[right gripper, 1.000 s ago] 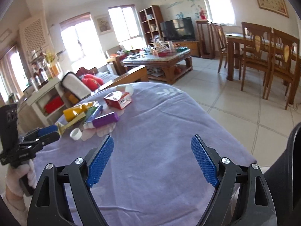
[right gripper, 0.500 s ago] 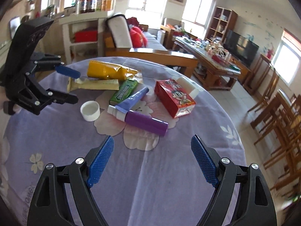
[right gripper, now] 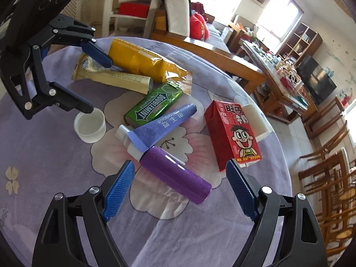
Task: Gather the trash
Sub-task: 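Grasp the yellow snack wrapper with the left gripper while the right grasps the purple spray bottle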
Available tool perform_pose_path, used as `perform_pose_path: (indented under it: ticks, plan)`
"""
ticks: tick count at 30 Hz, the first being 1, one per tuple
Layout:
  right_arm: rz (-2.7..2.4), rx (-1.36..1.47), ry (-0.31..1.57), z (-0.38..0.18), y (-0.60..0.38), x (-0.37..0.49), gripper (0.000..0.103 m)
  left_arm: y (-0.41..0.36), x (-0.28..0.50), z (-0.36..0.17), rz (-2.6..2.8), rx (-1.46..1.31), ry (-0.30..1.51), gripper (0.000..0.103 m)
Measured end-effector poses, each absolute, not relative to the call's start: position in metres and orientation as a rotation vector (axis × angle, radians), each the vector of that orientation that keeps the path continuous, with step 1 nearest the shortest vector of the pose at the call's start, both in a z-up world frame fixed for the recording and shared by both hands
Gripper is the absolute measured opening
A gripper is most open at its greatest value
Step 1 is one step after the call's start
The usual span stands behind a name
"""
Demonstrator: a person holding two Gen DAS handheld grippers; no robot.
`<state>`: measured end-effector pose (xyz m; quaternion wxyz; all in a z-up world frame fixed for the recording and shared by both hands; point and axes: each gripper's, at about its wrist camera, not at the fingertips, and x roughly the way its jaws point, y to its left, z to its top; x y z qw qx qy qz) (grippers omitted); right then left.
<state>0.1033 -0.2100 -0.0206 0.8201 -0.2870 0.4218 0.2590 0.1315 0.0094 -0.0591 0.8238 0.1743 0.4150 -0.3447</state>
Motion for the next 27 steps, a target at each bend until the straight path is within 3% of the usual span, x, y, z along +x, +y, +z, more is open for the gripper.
perform_pose_path:
  ticks: [2,6,10,16,21,27]
  plan:
    - [0.569,-0.596,0.917,-0.022,-0.209,0.109,0.083,0.012,0.135,-0.060,-0.743,0.344,0.893,0.078]
    - [0.624,-0.533,0.978,-0.025,-0.210,0.118,0.069,0.019,0.146,-0.062,-0.729,0.289,0.922,0.074]
    - [0.637,-0.483,1.000,-0.025,-0.212,0.119,0.063,0.025,0.152,-0.062,-0.726,0.224,0.939,0.054]
    - [0.664,-0.426,1.035,-0.024,-0.210,0.113,0.039,0.031,0.157,-0.061,-0.671,0.188,0.951,0.023]
    - [0.645,-0.393,1.058,-0.022,-0.209,0.104,0.026,0.037,0.156,-0.061,-0.694,0.139,0.972,0.013]
    - [0.651,-0.236,1.078,-0.017,-0.223,0.091,0.025,0.040,0.143,-0.056,-0.715,0.108,0.956,0.013]
